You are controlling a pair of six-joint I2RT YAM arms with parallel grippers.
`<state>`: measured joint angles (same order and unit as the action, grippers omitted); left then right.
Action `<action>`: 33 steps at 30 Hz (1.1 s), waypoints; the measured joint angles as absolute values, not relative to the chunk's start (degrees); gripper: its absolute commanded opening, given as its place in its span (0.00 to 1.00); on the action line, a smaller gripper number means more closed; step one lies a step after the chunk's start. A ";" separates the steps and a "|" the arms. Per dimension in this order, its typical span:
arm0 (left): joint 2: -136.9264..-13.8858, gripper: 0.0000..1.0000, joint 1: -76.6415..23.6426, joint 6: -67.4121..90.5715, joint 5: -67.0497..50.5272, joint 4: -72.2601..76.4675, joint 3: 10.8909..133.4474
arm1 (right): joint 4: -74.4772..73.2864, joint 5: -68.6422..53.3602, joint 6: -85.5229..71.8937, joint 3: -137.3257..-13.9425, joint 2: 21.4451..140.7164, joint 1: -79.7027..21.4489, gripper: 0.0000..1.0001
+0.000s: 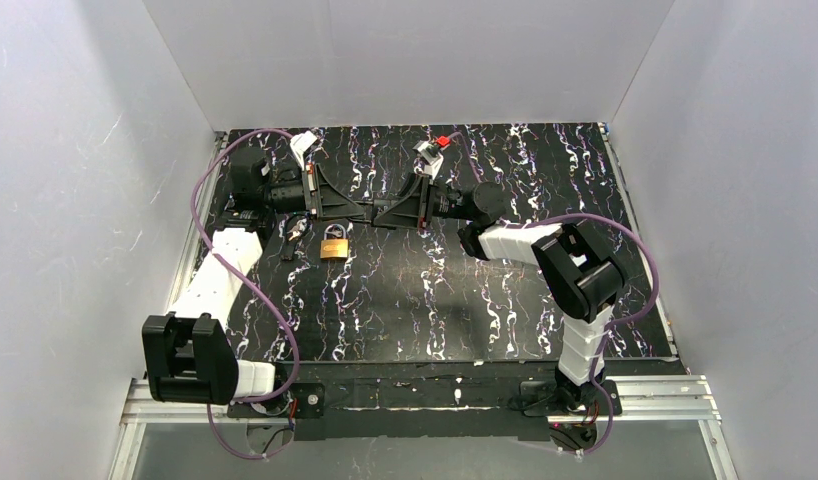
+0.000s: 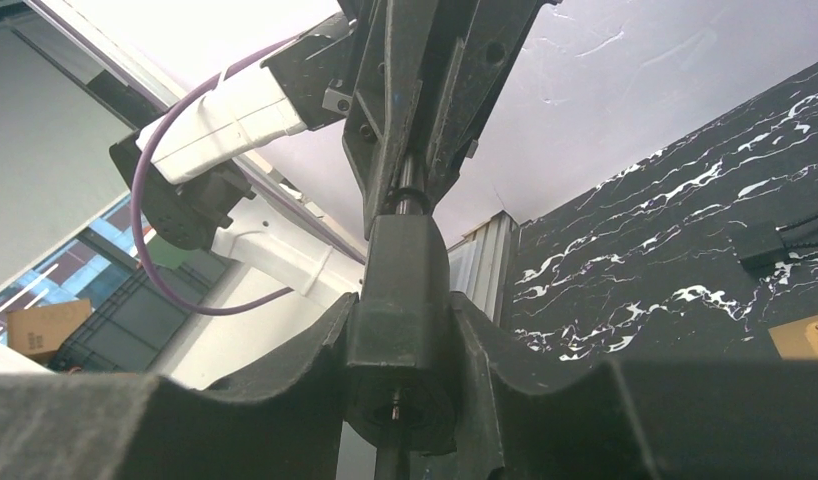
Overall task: Lock with the key
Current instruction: Lock the lock.
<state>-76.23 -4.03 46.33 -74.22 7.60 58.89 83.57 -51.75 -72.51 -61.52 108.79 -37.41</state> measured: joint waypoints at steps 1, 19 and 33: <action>-76.18 0.00 -4.01 46.50 -74.13 7.88 58.70 | 83.55 -51.59 -72.86 -61.52 108.81 -37.41 0.29; -74.65 0.00 -3.53 45.17 -73.03 9.85 57.32 | 83.72 -51.09 -79.05 -61.84 109.12 -37.41 0.26; -73.34 0.00 -3.44 45.60 -69.95 9.32 57.32 | 84.09 -50.35 -83.00 -62.48 109.12 -37.41 0.56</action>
